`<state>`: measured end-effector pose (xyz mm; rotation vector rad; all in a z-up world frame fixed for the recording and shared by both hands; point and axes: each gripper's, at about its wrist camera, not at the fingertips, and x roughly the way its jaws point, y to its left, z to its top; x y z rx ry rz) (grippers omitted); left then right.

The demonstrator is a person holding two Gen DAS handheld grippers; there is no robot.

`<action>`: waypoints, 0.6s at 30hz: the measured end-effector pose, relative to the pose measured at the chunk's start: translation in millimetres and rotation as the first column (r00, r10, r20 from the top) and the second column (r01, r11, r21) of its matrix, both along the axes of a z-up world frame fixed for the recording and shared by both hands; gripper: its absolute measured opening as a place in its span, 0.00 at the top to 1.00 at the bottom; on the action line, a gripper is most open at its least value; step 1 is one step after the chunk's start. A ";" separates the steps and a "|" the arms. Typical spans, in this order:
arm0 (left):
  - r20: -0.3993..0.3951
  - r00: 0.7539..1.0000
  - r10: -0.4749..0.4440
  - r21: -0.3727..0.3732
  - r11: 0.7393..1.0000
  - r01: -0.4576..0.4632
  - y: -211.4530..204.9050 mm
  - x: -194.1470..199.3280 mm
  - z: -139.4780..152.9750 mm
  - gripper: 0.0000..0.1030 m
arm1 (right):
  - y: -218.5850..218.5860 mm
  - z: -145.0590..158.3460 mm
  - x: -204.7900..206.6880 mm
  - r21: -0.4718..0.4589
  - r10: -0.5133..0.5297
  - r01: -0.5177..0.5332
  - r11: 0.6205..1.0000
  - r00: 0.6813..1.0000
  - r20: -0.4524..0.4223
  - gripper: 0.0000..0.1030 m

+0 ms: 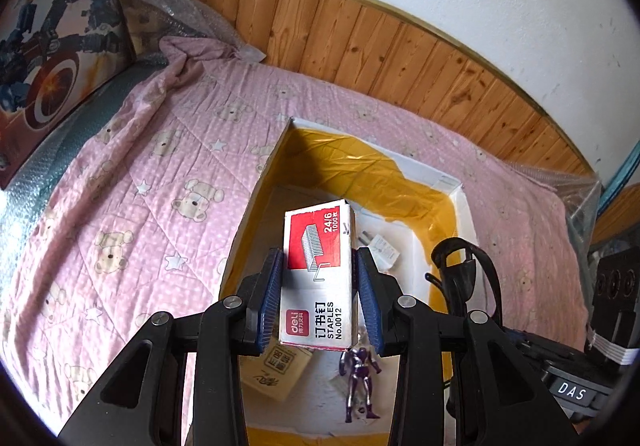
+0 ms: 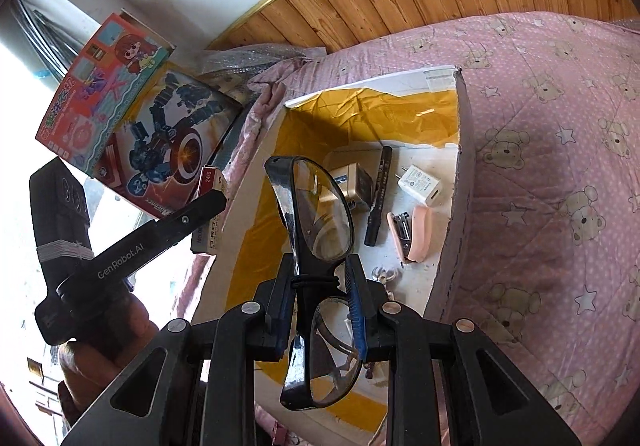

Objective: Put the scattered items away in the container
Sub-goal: 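Carry the staples box and glasses over the box with both tools, then open both tools to drop the staples box and glasses into the box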

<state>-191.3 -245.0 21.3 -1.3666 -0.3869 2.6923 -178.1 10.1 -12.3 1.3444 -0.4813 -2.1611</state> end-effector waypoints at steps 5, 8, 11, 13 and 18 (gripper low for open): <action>0.077 0.997 0.005 -0.050 0.999 -0.001 5.4 -23.6 -16.1 0.63 | 0.8 -11.5 -9.3 0.029 -0.043 0.043 0.999 0.999 0.025 0.75; 0.114 0.993 0.018 -0.081 0.997 -0.009 6.6 -34.8 -24.3 0.63 | 1.5 -15.8 -12.9 0.056 -0.057 0.055 0.997 0.998 0.027 0.75; 0.149 0.989 0.018 -0.098 0.995 -0.003 11.1 -44.9 -31.6 0.62 | 2.3 -19.6 -15.0 0.082 -0.064 0.061 0.995 0.998 0.027 0.75; 0.167 0.986 0.023 -0.120 0.993 -0.002 13.4 -51.4 -37.4 0.60 | 2.6 -21.7 -16.7 0.091 -0.065 0.062 0.994 0.998 0.025 0.73; 0.206 0.978 0.020 -0.141 0.990 0.009 17.3 -53.9 -45.9 0.51 | 0.3 -18.4 -14.0 0.082 -0.019 0.017 0.996 1.000 0.019 0.59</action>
